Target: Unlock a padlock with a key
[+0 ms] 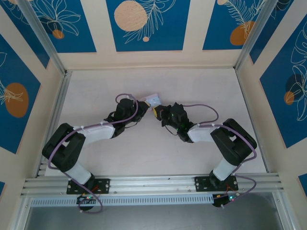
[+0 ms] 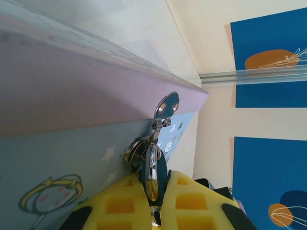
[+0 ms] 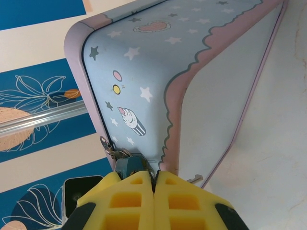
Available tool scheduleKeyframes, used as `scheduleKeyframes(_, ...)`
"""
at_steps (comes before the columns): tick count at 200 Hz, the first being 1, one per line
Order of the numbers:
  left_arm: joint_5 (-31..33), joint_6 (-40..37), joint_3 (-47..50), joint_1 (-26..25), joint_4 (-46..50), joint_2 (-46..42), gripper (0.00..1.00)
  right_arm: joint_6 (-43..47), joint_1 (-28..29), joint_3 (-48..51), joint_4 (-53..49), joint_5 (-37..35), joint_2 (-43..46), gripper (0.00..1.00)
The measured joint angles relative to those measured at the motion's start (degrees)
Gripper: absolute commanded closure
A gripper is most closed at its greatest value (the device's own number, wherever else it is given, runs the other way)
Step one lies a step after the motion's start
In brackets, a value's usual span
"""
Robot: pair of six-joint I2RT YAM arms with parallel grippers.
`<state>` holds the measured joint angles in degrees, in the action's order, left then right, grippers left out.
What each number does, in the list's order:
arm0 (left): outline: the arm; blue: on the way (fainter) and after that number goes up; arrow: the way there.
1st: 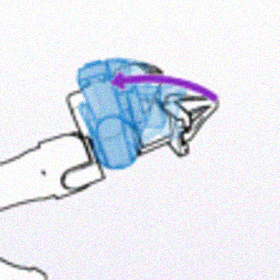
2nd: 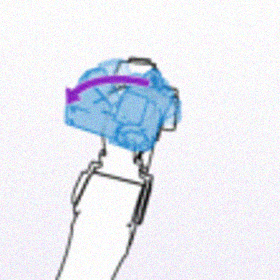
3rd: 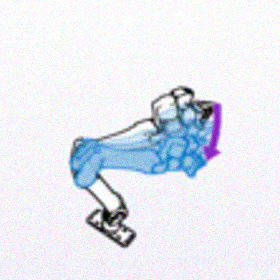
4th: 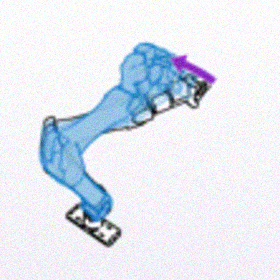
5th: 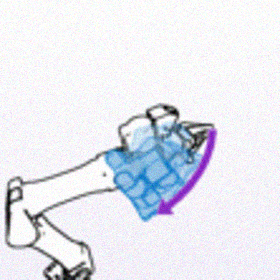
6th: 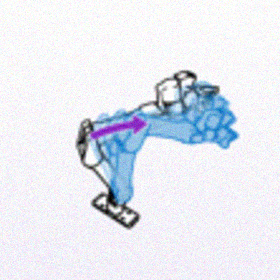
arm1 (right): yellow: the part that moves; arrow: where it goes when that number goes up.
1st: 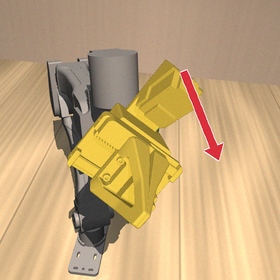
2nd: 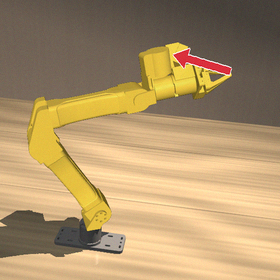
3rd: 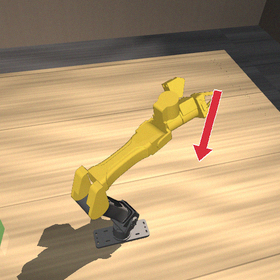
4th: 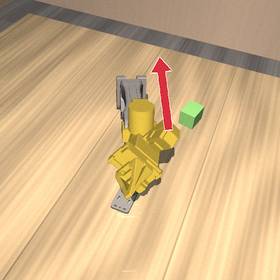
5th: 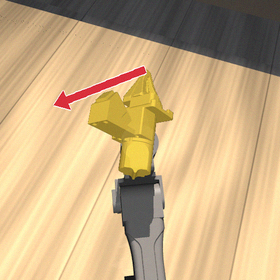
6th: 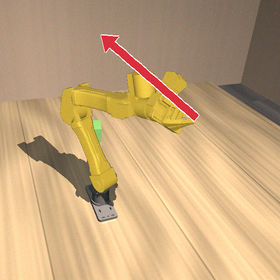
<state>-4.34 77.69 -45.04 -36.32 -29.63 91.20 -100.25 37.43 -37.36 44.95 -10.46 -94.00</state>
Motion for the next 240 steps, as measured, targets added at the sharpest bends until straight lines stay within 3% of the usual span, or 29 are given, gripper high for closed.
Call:
scheduleKeyframes(72, 0.1, 0.0, 0.0, 0.3, -0.2, 0.3, 1.00, 7.2, -3.3, -4.6, -8.3, 7.5, -0.2, 1.00)
scheduleKeyframes(119, 0.0, 0.0, 0.0, 0.3, 0.6, 0.3, 1.00, 8.8, -5.9, -4.6, -2.1, 14.5, -4.3, 1.00)
scheduleKeyframes(240, 0.9, 1.2, 0.9, 0.3, -2.2, -0.4, 1.00, 8.6, -7.5, -4.5, 8.3, 19.0, -8.3, 1.00)
